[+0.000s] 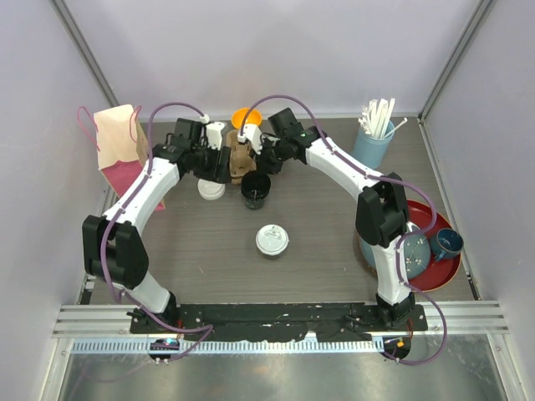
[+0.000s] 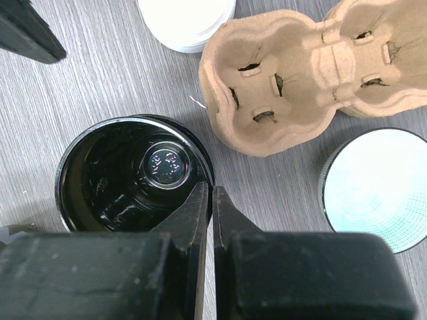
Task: Pack the takeout coffee
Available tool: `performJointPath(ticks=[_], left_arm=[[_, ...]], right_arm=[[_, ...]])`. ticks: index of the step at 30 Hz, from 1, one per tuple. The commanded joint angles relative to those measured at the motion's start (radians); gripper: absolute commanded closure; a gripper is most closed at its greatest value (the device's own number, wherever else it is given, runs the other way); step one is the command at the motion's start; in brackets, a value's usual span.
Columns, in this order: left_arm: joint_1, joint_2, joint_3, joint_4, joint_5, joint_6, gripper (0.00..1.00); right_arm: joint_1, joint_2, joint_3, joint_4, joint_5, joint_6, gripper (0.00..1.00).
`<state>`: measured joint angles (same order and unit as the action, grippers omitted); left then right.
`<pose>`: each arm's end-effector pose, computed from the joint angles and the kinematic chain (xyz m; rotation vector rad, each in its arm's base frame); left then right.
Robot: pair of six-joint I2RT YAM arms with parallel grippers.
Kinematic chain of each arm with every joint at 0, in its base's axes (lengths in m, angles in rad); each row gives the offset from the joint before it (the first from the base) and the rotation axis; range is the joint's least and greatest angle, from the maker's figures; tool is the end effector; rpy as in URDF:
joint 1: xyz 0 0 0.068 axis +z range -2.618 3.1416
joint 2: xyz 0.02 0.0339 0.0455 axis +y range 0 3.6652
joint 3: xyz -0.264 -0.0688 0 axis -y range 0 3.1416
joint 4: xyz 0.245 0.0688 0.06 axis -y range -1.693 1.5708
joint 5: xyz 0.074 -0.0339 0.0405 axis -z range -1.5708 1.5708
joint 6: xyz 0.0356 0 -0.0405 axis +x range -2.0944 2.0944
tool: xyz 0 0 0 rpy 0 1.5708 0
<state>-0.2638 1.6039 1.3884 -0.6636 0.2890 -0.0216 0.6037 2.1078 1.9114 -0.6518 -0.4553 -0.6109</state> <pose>0.3351 -0.1010 0.3003 0.4245 2.4221 -0.4795 0.3839 0.2838 0.2719 -1.5203 1.8248 0.5449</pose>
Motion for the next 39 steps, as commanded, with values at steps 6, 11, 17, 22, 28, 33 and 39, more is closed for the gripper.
performJointPath(ticks=[6,11,17,22,28,33,39], left_arm=[[0.000,0.037,0.024,-0.002,0.059,-0.009,0.44],[0.001,0.068,0.006,0.056,0.137,-0.093,0.51],[0.018,0.109,-0.031,0.133,0.272,-0.192,0.59],[0.028,0.139,-0.035,0.140,0.306,-0.210,0.62],[0.026,0.152,-0.040,0.139,0.322,-0.205,0.63],[0.028,0.151,-0.035,0.140,0.323,-0.205,0.63],[0.028,0.151,-0.032,0.136,0.323,-0.198,0.62]], right_arm=[[-0.002,-0.065,0.020,0.032,-0.006,0.028,0.98],[-0.005,-0.057,0.008,0.035,-0.009,0.040,0.97],[-0.018,-0.066,-0.044,0.082,-0.026,0.072,0.96],[-0.022,-0.078,-0.066,0.118,-0.052,0.092,0.93],[-0.022,-0.088,-0.066,0.136,-0.054,0.108,0.85],[-0.022,-0.094,-0.072,0.156,-0.052,0.109,0.85],[-0.022,-0.089,-0.077,0.150,-0.048,0.102,0.78]])
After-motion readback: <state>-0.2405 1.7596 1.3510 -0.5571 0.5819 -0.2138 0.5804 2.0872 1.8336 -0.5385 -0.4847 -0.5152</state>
